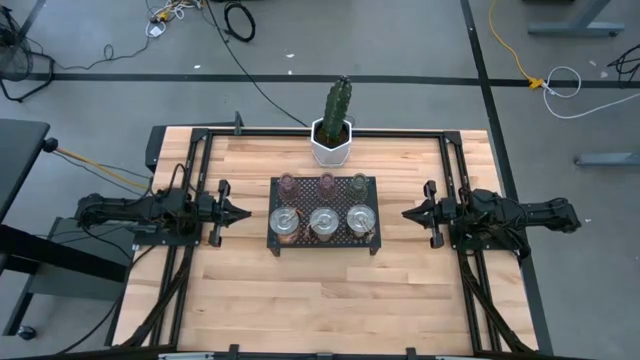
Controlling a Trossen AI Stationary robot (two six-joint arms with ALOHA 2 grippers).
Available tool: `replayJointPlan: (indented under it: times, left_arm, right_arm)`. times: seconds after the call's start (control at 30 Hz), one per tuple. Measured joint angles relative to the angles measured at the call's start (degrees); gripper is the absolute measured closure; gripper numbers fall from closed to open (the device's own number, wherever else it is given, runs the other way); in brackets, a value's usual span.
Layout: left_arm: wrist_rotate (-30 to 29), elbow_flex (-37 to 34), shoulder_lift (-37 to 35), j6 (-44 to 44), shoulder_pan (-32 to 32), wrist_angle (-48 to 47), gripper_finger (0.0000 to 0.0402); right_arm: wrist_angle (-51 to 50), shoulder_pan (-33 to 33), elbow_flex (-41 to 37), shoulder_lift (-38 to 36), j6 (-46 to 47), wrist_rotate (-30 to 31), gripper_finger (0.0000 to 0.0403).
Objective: Pick & Place candle stick holders
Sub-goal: Return to Home Position
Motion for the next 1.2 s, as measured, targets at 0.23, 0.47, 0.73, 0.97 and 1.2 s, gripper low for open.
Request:
replayJointPlan:
  times: [0.23,0.47,0.73,0.97,1.2]
  left_arm:
    - [0.0,0.0,0.0,0.0,0.0,0.0,0.0399]
    - [0.0,0.0,0.0,0.0,0.0,0.0,0.0399]
    - [0.0,0.0,0.0,0.0,0.0,0.0,0.0399]
    - [0.0,0.0,0.0,0.0,0.0,0.0,0.0399]
    - [0.0,0.0,0.0,0.0,0.0,0.0,0.0399]
  right_arm:
    - [0.0,0.0,0.0,0.0,0.0,-0.1,0.038]
    - [0.0,0.0,0.0,0.0,2.0,-0.1,0.038]
    - [0.0,0.0,0.0,0.0,2.1,-0.1,0.038]
    - [0.0,0.0,0.0,0.0,2.1,-0.1,0.038]
    - [0.0,0.0,0.0,0.0,2.1,-0.1,0.038]
